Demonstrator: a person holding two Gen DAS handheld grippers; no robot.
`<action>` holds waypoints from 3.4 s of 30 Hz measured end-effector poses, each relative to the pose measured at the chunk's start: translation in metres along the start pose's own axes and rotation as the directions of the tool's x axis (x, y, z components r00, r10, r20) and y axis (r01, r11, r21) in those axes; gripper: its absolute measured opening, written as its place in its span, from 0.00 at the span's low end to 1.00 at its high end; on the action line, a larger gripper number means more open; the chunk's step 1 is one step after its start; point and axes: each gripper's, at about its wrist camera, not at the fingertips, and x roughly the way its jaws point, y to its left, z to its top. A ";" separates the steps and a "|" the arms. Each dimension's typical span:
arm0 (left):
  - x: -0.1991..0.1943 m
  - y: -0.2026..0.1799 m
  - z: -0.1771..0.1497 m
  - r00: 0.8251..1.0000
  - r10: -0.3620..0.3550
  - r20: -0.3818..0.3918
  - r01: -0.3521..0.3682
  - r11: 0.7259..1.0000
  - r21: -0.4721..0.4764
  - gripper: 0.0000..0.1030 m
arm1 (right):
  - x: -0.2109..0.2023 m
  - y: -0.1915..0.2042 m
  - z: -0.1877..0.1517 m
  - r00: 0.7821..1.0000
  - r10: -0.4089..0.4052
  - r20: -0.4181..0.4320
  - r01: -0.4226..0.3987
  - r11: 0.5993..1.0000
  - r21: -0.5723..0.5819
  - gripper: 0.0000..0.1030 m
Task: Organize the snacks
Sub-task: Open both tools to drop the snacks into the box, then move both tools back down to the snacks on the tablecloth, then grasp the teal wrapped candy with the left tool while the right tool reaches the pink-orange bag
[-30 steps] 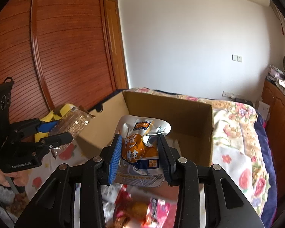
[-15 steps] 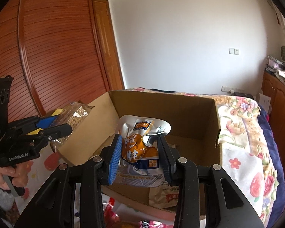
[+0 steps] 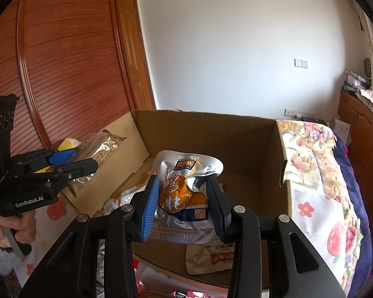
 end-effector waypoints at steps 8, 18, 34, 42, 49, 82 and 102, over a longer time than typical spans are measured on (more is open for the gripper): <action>0.002 -0.002 0.001 1.000 0.013 -0.001 -0.013 1.000 0.013 0.49 | 0.003 -0.005 -0.001 1.000 -0.009 -0.007 0.009 1.000 -0.008 0.40; -0.032 0.000 -0.008 1.000 0.013 0.019 -0.013 1.000 0.018 0.51 | -0.009 0.005 0.003 1.000 -0.019 -0.012 0.018 0.999 -0.034 0.45; -0.103 -0.003 -0.054 1.000 0.004 -0.005 -0.003 0.998 0.064 0.55 | -0.084 0.030 -0.028 0.999 -0.029 -0.037 0.028 0.999 -0.022 0.46; -0.096 -0.004 -0.098 0.993 -0.002 -0.114 0.010 0.997 0.075 0.56 | -0.084 0.032 -0.060 0.994 -0.044 -0.105 0.044 0.999 -0.001 0.47; -0.087 -0.003 -0.124 0.983 -0.005 -0.184 0.017 0.998 0.066 0.56 | -0.070 0.031 -0.082 0.986 -0.047 -0.162 0.051 0.999 0.019 0.47; -0.052 -0.001 -0.151 0.953 -0.037 -0.301 0.060 0.996 0.068 0.58 | -0.024 0.032 -0.092 0.969 -0.015 -0.246 0.009 1.000 -0.025 0.47; -0.059 0.011 -0.153 0.967 -0.058 -0.247 0.069 0.997 0.037 0.22 | 0.002 0.039 -0.088 0.940 -0.018 -0.341 -0.032 0.989 -0.142 0.50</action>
